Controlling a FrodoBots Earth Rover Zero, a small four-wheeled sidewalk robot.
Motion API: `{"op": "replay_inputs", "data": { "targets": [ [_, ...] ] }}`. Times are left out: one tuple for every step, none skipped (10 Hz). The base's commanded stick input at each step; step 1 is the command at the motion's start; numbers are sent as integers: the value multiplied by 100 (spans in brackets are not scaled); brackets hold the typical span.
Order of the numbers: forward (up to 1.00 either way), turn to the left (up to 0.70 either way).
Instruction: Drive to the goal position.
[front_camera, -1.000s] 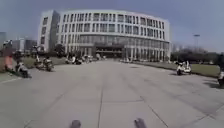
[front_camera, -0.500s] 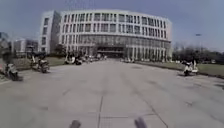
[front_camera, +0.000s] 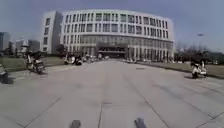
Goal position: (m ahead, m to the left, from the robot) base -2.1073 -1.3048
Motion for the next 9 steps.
{"op": "replay_inputs", "data": {
  "targets": [
    [85,1],
    [85,1],
    [85,1],
    [85,1],
    [85,1],
    [85,-10],
    [85,-19],
    [85,-28],
    [85,-25]
  ]
}}
